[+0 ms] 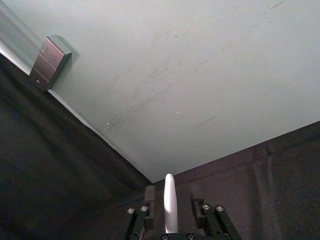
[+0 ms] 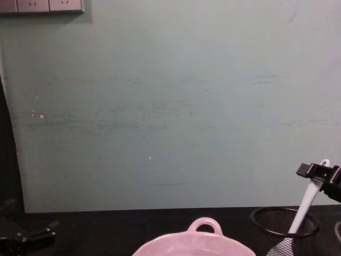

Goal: Use the one hand to pick up the spoon and stir the clear water in the bowl.

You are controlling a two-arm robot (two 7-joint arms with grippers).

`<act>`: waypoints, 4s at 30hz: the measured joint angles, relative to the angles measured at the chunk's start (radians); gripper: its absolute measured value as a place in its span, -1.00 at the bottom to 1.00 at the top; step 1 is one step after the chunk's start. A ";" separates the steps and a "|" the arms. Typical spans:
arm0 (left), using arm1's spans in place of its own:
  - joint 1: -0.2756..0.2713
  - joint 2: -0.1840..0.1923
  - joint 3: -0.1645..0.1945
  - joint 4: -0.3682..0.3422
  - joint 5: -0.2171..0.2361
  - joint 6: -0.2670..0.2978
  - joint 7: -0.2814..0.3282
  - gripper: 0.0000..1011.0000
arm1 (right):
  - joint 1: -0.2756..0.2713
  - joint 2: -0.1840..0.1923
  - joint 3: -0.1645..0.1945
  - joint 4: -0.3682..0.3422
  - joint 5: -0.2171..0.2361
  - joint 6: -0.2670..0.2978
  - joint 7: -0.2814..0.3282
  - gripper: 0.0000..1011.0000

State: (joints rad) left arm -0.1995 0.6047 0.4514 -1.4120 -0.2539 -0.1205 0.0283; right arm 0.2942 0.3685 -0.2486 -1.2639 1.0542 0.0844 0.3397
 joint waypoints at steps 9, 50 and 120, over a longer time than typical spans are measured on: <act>0.000 0.000 0.000 0.000 0.000 0.000 0.000 1.00 | 0.000 0.013 -0.009 -0.014 0.011 -0.008 0.001 -0.61; 0.000 0.000 0.000 0.000 0.000 0.000 0.000 1.00 | 0.031 0.230 -0.113 -0.393 -0.403 0.050 -0.060 -0.77; 0.000 0.000 0.000 0.000 0.000 0.000 0.000 1.00 | 0.104 -0.007 -0.269 -0.183 -0.513 -0.070 0.165 -0.77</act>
State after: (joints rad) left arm -0.1995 0.6047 0.4514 -1.4120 -0.2539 -0.1205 0.0282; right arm 0.3983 0.3612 -0.5181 -1.4465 0.5411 0.0146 0.5051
